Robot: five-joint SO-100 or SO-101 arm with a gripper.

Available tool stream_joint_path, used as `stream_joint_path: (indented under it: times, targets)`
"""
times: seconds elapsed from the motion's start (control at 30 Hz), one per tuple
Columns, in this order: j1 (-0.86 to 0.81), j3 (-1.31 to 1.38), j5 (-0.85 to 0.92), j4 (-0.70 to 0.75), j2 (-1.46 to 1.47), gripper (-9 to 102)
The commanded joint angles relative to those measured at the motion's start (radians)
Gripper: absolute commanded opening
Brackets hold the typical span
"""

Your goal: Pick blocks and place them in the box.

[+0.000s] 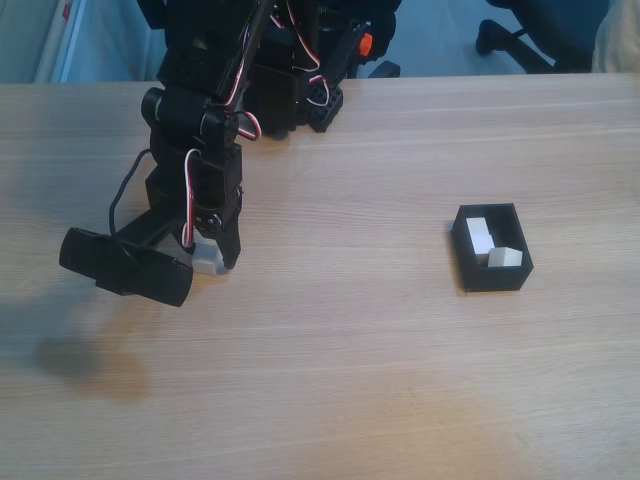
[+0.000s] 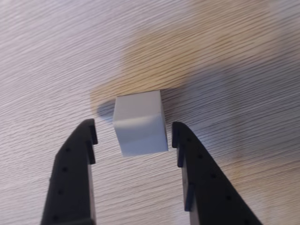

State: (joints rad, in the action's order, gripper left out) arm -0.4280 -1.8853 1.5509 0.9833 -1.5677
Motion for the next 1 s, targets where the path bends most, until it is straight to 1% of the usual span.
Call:
stream_joint_path:
  times: [0.0,0.13,0.3,0.43,0.57,0.7,0.83,0.97]
  targets:
    - [0.009,0.044,-0.015,-0.014,-0.008,14]
    - [0.015,0.041,-0.021,-0.014,-0.008,12]
    - [0.034,0.032,-0.043,0.018,-0.015,0]
    - [0.058,0.000,-0.054,0.021,-0.060,0]
    - [0.115,-0.041,-0.092,0.046,-0.181,0]
    - [0.239,-0.049,-0.186,0.112,-0.341,0]
    - [0.420,-0.034,-0.304,0.173,-0.482,0]
    - [0.607,-0.017,-0.405,0.201,-0.558,0]
